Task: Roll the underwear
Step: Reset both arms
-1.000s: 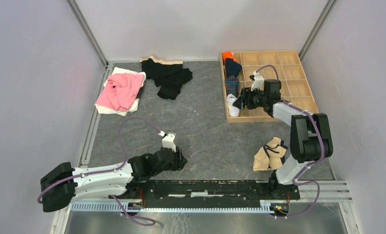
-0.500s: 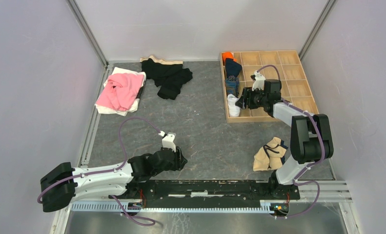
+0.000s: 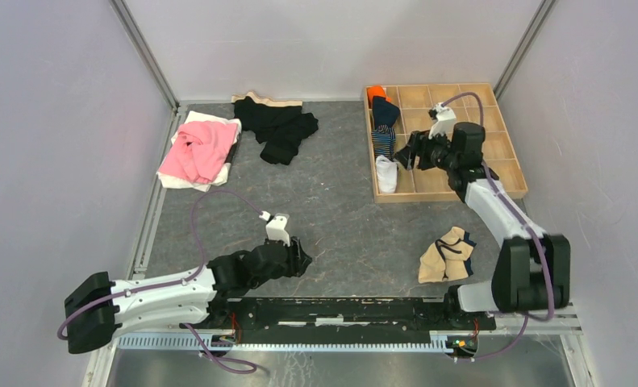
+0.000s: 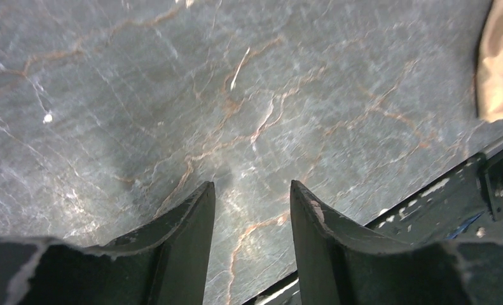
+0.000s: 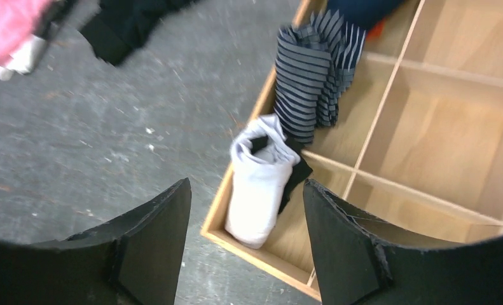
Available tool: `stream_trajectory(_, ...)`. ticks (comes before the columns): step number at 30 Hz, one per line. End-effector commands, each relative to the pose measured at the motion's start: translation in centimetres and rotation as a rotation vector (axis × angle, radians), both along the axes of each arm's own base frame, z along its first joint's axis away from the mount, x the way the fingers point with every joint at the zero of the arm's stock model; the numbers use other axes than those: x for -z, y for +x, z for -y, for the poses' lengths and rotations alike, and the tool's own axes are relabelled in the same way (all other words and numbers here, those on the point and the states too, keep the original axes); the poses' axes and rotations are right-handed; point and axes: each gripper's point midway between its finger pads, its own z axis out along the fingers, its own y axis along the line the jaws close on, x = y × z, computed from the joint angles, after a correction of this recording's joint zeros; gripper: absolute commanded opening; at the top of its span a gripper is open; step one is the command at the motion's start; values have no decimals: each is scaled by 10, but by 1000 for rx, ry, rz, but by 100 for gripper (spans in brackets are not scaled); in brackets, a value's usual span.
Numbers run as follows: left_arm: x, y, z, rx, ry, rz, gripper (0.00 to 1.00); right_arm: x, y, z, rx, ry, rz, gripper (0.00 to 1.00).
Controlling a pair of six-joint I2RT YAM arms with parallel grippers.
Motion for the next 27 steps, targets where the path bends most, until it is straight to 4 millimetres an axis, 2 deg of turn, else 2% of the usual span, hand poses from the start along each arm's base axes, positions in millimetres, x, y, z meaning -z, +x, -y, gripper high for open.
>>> stream_trajectory(1, -44, 24, 1, -82, -9, 99, 58, -60, -23, 2, 31, 29, 117, 72)
stream_trajectory(6, -90, 40, -11, -155, 22, 184, 85, -97, -66, 16, 62, -41, 172, 77)
stream_trajectory(10, -126, 46, -33, -221, 51, 242, 93, -116, -107, 51, 188, -181, 219, 90)
stream_trajectory(13, -148, 49, -53, -274, 80, 279, 97, -125, -137, 67, 251, -230, 266, 97)
stream_trajectory(16, -166, 50, -74, -333, 105, 310, 100, -125, -160, 81, 291, -287, 292, 98)
stream_trajectory(20, -180, 48, -109, -432, 142, 336, 100, -112, -179, 89, 340, -292, 301, 98)
stream_trajectory(25, -187, 43, -143, -516, 143, 373, 100, -97, -185, 84, 327, -268, 313, 98)
stream_trajectory(27, -188, 41, -149, -532, 113, 381, 100, -97, -185, 82, 320, -261, 324, 98)
